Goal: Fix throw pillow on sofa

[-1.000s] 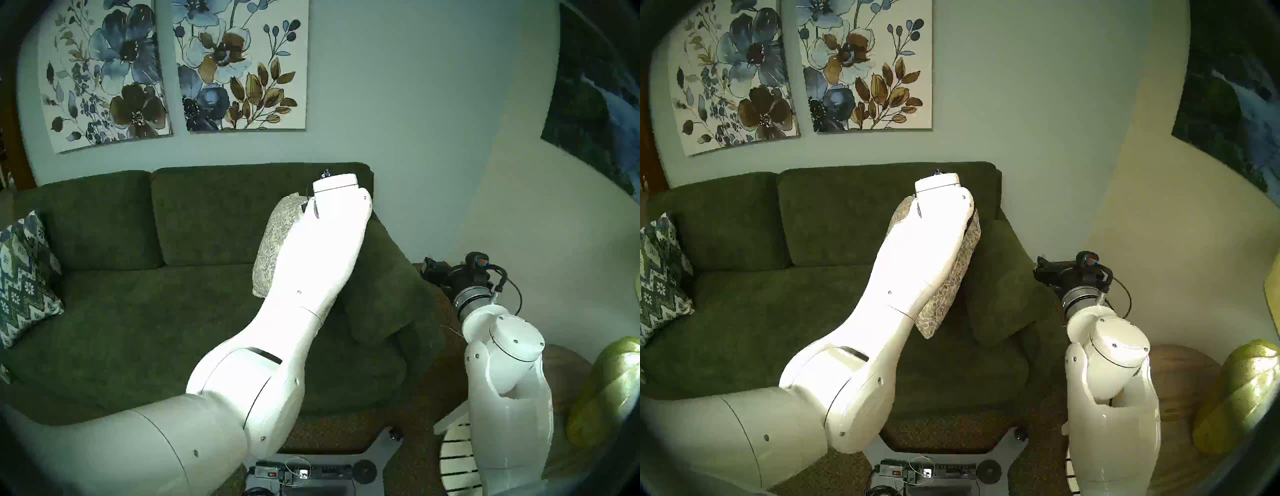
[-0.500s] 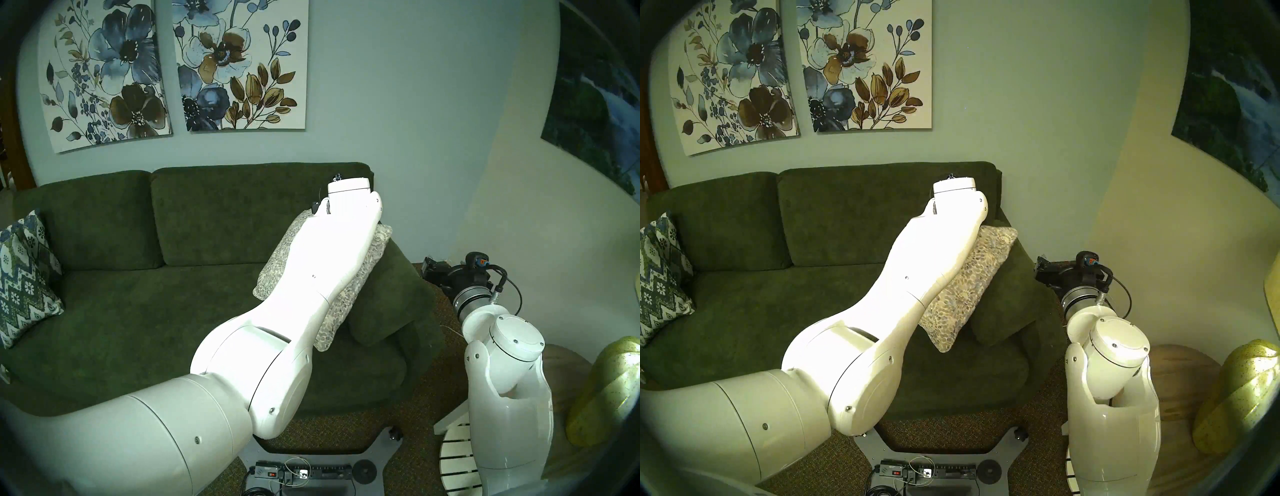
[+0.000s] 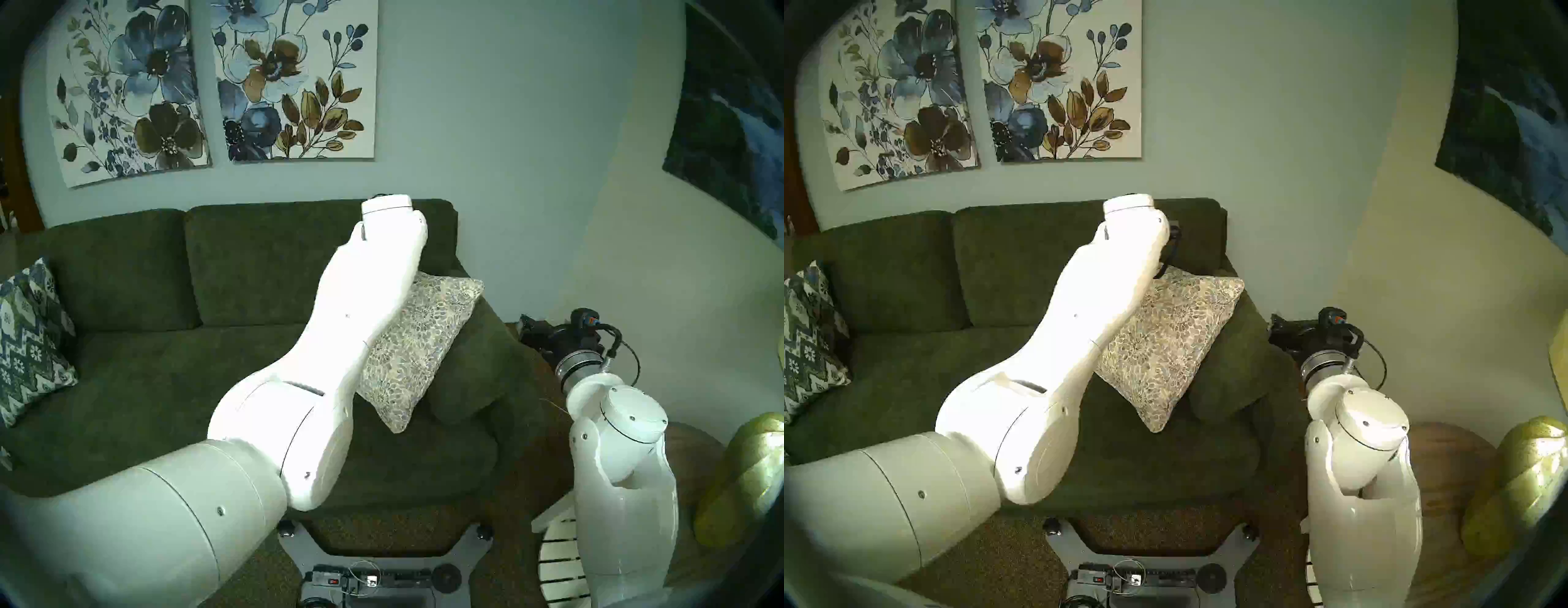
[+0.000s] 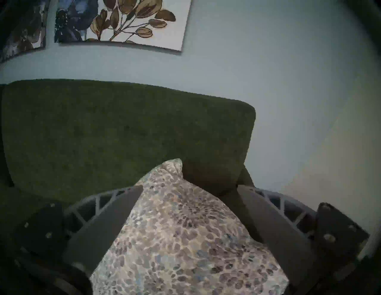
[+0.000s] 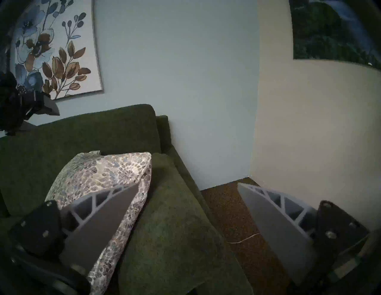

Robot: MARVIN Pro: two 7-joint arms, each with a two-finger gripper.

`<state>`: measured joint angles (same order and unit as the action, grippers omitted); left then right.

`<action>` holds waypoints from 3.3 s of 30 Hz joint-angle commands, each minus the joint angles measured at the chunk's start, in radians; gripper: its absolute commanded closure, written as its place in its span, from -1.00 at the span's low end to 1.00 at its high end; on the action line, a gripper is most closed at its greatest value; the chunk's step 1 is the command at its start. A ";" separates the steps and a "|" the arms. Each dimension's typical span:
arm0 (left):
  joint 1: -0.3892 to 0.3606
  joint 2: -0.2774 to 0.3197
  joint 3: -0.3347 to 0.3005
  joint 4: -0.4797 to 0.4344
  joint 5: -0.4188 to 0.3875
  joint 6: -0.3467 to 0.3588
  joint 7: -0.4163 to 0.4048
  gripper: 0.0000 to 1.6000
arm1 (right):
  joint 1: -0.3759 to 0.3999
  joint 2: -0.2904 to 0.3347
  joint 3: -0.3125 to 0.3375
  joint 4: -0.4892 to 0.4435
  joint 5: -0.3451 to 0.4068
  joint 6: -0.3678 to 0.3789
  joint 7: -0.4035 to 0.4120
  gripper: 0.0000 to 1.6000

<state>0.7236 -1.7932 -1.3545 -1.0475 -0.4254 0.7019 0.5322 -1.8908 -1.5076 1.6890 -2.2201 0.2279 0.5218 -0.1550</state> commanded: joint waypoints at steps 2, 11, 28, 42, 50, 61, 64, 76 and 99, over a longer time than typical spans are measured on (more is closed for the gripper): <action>0.094 0.119 -0.043 -0.086 0.007 0.062 -0.002 -1.00 | 0.005 0.001 0.000 -0.009 0.000 -0.003 0.001 -1.00; 0.211 0.216 -0.076 -0.180 0.010 0.126 -0.034 -1.00 | 0.006 0.001 0.000 -0.007 0.000 -0.003 0.001 -1.00; 0.351 0.425 -0.234 -0.394 -0.011 0.148 -0.157 -1.00 | 0.006 0.001 0.000 -0.001 0.000 -0.003 0.001 -1.00; 0.501 0.536 -0.310 -0.555 -0.062 0.101 -0.332 -1.00 | 0.008 0.001 0.000 -0.002 0.000 -0.003 0.001 -1.00; 0.571 0.579 -0.347 -0.616 -0.105 0.073 -0.452 -1.00 | 0.008 0.001 0.000 -0.001 0.000 -0.003 0.001 -1.00; 0.696 0.634 -0.386 -0.664 -0.155 0.059 -0.616 -1.00 | 0.007 0.001 0.000 0.002 0.000 -0.003 0.001 -1.00; 0.730 0.652 -0.396 -0.671 -0.165 0.055 -0.659 -1.00 | 0.007 0.001 0.000 0.003 0.000 -0.003 0.001 -1.00; 0.846 0.725 -0.430 -0.687 -0.193 0.022 -0.824 -1.00 | -0.001 -0.006 -0.020 0.003 0.007 0.002 0.010 -1.00; 0.977 0.853 -0.395 -0.729 -0.184 -0.148 -1.183 -1.00 | -0.122 -0.041 -0.191 0.020 0.078 0.060 0.085 -1.00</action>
<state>1.6745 -0.9987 -1.7622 -1.7567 -0.6239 0.6259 -0.5522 -1.9732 -1.5446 1.5279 -2.1902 0.2937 0.5678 -0.0868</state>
